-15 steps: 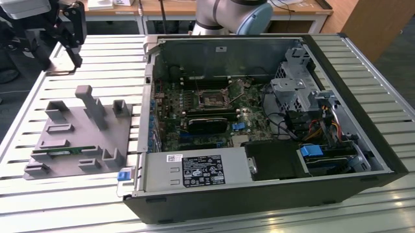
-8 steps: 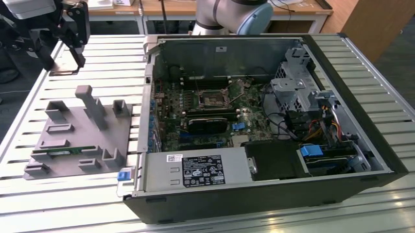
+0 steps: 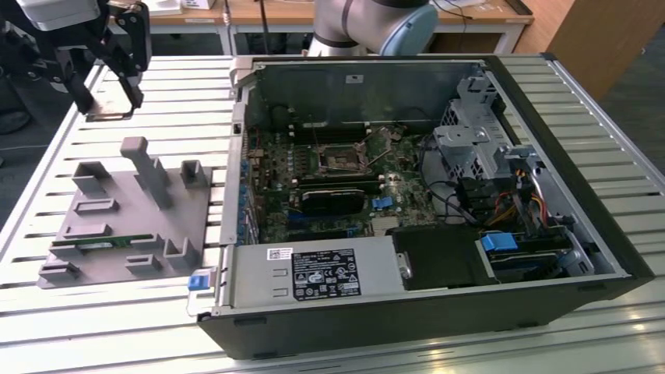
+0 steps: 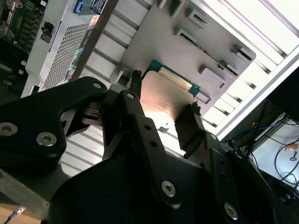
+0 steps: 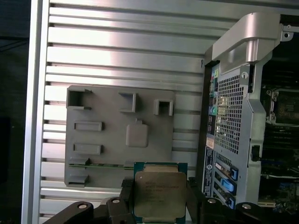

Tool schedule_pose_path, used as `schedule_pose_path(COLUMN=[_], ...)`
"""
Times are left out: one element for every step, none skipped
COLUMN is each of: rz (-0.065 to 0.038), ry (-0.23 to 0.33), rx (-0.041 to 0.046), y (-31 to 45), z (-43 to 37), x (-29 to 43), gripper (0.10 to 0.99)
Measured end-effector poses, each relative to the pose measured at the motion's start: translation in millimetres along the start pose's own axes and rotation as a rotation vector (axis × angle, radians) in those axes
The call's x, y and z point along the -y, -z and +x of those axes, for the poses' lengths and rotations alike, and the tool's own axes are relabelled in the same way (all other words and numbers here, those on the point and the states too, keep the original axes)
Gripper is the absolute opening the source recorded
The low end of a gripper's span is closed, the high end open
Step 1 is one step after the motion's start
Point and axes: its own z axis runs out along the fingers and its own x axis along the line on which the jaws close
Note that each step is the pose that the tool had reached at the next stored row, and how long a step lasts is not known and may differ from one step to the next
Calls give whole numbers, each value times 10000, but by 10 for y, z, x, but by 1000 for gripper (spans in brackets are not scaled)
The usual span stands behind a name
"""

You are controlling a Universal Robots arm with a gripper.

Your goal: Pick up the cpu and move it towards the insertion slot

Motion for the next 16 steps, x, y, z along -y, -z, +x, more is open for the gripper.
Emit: schedule_pose_path(rz=[0,0,0,0,0,0,0,0,0,0,0,0,1,0,0,0], ry=[0,0,0,0,0,0,0,0,0,0,0,0,0,0,0,0], rx=[0,0,1,1,0,1,1,0,0,0,1,1,-1,1,1,1], y=[0,-1,-1,-1,-2,-2,-3,-2,-3,-3,-3,-4,-3,-4,-5,-5], z=[-8,-17,-25,-35,-44,-54,-63,-72,-80,-89,-97,-106,-114,-121,-129,-136], x=[0,1,1,2,2,3,3,4,4,4,5,5,6,6,6,7], gripper=[541,541,541,541,541,541,541,541,541,541,541,541,541,541,541,541])
